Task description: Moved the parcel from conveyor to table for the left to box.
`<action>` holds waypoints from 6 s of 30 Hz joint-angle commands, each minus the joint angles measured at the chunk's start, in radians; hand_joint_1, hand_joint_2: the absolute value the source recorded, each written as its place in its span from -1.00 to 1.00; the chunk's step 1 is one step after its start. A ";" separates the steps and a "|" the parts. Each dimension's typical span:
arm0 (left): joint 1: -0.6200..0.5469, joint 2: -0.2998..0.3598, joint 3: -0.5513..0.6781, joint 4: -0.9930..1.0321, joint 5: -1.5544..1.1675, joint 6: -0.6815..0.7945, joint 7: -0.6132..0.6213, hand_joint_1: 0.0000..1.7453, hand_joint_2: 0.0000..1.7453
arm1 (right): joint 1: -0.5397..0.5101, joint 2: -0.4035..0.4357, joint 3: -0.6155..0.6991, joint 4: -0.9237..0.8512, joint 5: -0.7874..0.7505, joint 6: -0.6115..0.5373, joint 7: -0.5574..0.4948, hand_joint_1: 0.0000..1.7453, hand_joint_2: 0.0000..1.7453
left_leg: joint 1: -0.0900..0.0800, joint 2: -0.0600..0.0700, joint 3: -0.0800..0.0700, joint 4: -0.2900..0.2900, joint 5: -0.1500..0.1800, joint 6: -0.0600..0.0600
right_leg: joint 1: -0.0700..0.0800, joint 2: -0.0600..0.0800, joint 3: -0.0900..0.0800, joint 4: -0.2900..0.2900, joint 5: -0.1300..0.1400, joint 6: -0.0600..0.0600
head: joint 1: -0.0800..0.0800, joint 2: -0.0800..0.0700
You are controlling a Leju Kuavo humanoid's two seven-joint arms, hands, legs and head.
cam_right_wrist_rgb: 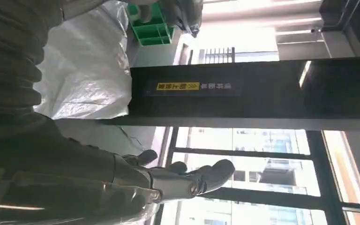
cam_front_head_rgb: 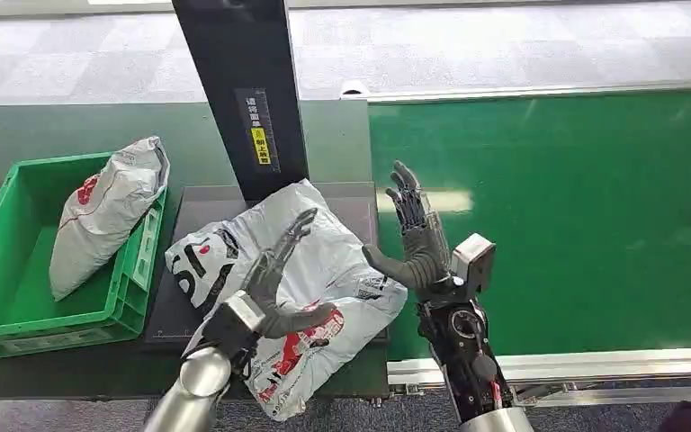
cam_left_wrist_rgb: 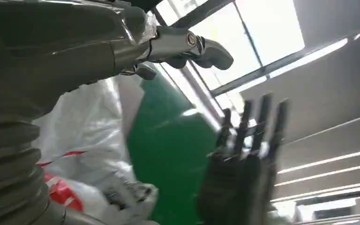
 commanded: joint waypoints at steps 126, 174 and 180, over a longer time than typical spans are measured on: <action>-0.573 0.058 1.210 0.294 -0.584 0.851 -0.104 1.00 1.00 | 0.094 -0.006 -0.029 -0.018 -0.161 -0.008 0.120 -1.00 1.00 | 0.001 0.001 0.001 -0.001 0.001 -0.002 | 0.001 -0.002 0.001 0.001 0.000 0.000 | 0.000 0.000; -0.456 0.104 0.692 0.242 0.062 0.583 -0.020 1.00 1.00 | 0.008 0.007 -0.030 0.122 -0.163 0.003 0.098 -1.00 1.00 | 0.001 0.003 0.001 -0.001 0.001 -0.002 | 0.001 0.000 0.002 0.000 0.000 -0.001 | 0.000 0.000; -0.459 0.109 0.620 0.280 0.068 0.477 0.010 1.00 1.00 | 0.019 0.004 -0.037 0.115 -0.165 0.006 0.100 -1.00 1.00 | 0.001 0.001 0.001 -0.001 0.001 -0.002 | 0.001 -0.001 0.001 0.000 0.000 0.000 | 0.000 0.000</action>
